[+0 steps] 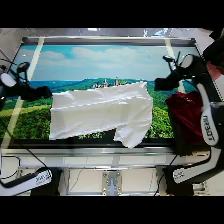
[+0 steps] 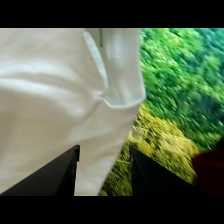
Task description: Fold the shirts.
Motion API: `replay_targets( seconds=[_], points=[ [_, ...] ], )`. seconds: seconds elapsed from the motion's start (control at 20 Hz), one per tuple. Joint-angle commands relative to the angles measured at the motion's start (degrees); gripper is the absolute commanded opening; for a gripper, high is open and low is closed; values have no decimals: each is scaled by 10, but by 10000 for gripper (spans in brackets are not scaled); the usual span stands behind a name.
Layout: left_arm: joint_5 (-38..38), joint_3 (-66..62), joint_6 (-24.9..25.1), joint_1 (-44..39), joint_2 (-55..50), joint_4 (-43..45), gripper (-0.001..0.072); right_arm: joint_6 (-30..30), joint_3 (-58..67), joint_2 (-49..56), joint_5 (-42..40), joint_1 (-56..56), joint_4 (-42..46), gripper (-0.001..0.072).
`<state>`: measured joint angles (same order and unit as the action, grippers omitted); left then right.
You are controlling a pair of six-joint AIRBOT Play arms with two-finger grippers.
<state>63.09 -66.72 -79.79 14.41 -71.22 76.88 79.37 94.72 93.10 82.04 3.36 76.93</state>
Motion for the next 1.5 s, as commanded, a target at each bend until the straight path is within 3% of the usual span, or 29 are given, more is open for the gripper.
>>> replay_targets(
  seconds=[0.0, 0.2, 0.3, 0.45, 0.5, 0.8, 1.0, 1.05, 1.1, 1.2, 1.3, 1.45],
  points=[
    [12, 140, -64, 72, 166, 16, 618, -11, -76, -112, 65, 52, 11, 383],
    [10, 389, -180, 180, 343, 1, 618, -19, -424, -253, -80, 85, -115, 388],
    [22, 440, -199, 226, 376, -29, 607, -24, -528, -272, -119, 85, -190, 390],
    [25, 474, -166, 284, 356, -108, 607, -95, -605, -267, -150, 85, -301, 399],
    [21, 476, -155, 293, 336, -126, 607, -110, -615, -267, -164, 85, -320, 472],
    [-48, 476, -102, 297, 181, -238, 607, -113, -617, -267, -191, 85, -322, 478],
    [-78, 476, -71, 297, 136, -300, 606, -113, -616, -268, -191, 85, -324, 478],
    [-83, 476, -67, 297, 135, -310, 552, -113, -616, -269, -191, 85, -327, 478],
    [-90, 476, -67, 296, 136, -313, 445, -113, -616, -269, -191, 85, -331, 478],
    [-95, 476, -66, 295, 136, -311, 396, -111, -616, -269, -189, 85, -335, 477],
    [-88, 476, -52, 295, 136, -311, 26, -79, -616, -269, -175, 85, -329, 476],
    [-84, 475, -45, 295, 136, -311, 12, -55, -618, -268, -130, 85, -257, 477]
  ],
)
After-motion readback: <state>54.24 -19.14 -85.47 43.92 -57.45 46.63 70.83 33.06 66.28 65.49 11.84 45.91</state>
